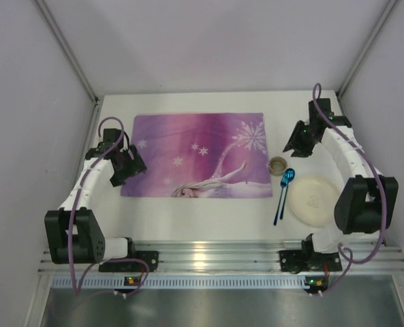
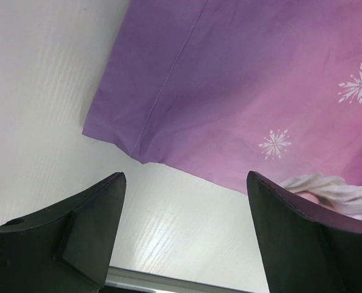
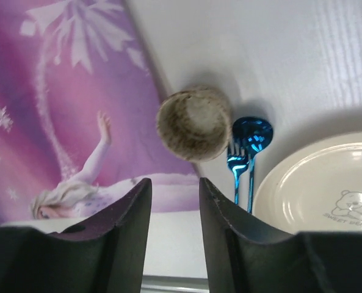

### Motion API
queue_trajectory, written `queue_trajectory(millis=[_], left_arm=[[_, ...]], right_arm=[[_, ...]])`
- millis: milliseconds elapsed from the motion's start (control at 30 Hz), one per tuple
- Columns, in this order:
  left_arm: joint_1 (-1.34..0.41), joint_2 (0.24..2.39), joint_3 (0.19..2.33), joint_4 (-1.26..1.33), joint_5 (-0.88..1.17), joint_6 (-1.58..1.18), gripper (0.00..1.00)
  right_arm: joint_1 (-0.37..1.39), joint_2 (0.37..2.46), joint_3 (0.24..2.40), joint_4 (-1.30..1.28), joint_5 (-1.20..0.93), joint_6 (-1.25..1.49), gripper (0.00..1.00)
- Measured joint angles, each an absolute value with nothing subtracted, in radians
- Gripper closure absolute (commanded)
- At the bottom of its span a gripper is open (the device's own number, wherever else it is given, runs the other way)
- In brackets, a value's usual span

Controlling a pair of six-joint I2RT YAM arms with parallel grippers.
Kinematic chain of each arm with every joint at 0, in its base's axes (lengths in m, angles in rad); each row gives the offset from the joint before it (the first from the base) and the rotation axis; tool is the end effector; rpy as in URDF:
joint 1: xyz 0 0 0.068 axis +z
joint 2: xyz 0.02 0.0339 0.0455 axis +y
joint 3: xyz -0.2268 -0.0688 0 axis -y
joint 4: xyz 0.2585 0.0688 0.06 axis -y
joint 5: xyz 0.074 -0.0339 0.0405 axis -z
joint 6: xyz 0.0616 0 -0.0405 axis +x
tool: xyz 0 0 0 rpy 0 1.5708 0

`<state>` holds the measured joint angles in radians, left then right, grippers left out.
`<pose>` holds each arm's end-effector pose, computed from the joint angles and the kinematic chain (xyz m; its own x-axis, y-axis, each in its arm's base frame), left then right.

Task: Set the dinner table for one person

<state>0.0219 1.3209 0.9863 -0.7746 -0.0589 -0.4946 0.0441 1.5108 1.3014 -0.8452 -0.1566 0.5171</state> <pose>0.2880 0.0099 0.1837 -0.7650 -0.4907 -0.4170 -0.4672 0.8686 -0.1650 0.3375 0.0245 0.2276 -0.8148 0.4528 -0.3620 0.3248 0.8738 0.3619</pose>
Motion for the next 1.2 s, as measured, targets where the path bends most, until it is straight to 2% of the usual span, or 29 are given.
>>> queue_trajectory(millis=[267,733,833,867,933,1200], left_arm=[[0.022,1.292,0.951,-0.784,-0.034,-0.495,0.15],[0.022,1.202,0.912,-0.828,-0.038,-0.499,0.16],[0.022,1.201,0.912,-0.836,-0.043,-0.498,0.17],[0.022,1.201,0.912,-0.839,-0.044,-0.498,0.17],[0.022,1.201,0.912,-0.842,-0.046,-0.499,0.16],[0.022,1.201,0.912,-0.842,-0.051,-0.499,0.17]], right_arm=[[0.006,1.771,1.341,-0.913,-0.072,0.504,0.73],[0.006,1.889,1.377,-0.908,-0.027,0.474,0.77],[0.006,1.924,1.401,-0.908,-0.028,0.473,0.84],[0.006,1.934,1.411,-0.909,-0.029,0.473,0.92],[0.006,1.947,1.43,-0.909,-0.03,0.475,1.0],[0.013,1.96,1.575,-0.938,-0.027,0.476,1.0]])
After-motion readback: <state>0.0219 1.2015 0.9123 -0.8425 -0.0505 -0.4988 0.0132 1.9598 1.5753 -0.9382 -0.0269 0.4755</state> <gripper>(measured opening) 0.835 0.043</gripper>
